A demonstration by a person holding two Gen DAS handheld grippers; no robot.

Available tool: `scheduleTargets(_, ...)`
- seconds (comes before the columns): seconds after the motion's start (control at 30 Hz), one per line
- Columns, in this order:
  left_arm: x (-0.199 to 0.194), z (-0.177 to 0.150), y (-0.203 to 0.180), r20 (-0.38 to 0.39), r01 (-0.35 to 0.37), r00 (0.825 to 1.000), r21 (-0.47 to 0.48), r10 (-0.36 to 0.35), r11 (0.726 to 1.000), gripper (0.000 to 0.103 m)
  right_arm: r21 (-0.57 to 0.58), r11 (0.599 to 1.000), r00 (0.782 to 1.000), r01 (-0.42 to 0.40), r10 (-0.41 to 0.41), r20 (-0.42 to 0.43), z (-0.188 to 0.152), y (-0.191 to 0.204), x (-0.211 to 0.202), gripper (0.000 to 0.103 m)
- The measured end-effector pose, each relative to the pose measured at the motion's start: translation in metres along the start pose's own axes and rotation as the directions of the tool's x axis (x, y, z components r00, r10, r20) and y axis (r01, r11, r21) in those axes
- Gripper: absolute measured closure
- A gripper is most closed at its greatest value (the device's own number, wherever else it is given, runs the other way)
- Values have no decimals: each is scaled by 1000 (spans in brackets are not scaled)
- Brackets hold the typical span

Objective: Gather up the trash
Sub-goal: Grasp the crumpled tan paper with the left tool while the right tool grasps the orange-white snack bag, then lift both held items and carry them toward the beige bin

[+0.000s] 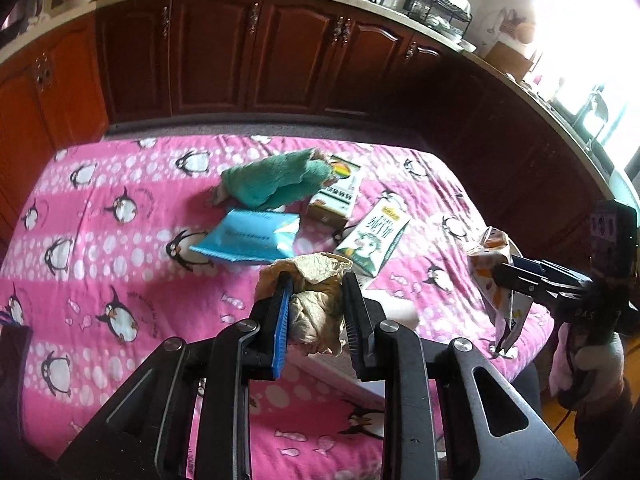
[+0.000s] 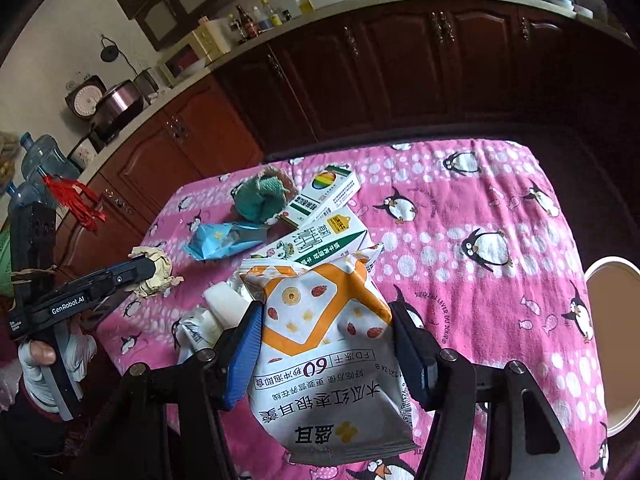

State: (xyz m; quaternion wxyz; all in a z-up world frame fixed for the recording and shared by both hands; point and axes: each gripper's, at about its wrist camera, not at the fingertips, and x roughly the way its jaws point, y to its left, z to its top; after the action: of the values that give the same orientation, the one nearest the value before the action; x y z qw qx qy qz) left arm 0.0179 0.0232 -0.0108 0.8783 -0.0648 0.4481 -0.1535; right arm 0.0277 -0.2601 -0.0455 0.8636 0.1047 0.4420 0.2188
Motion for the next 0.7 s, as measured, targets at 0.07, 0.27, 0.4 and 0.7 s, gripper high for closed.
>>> scheduleTargets(0.07, -2, 2, -6, 5, 1, 1000, 11, -1, 1000, 81, -6, 1000, 1000, 1, -1, 7, 1, 2, -3, 43)
scheduleTargets(0.27, -4, 5, -21, 14, 7, 1000, 41, -7, 999, 81, -15, 1000, 999, -1, 2, 34, 3, 6, -15, 43)
scheduleTargets(0.4, -6, 9, -31, 23, 9, 1000, 60, -10, 998, 81, -12, 1000, 998, 9, -8, 56, 5, 7, -22, 43)
scheduleTargets(0.7, -8, 19, -57, 37, 1, 999, 119, -5, 993, 81, 5, 1000, 995, 26, -26, 100, 7, 1, -39, 43)
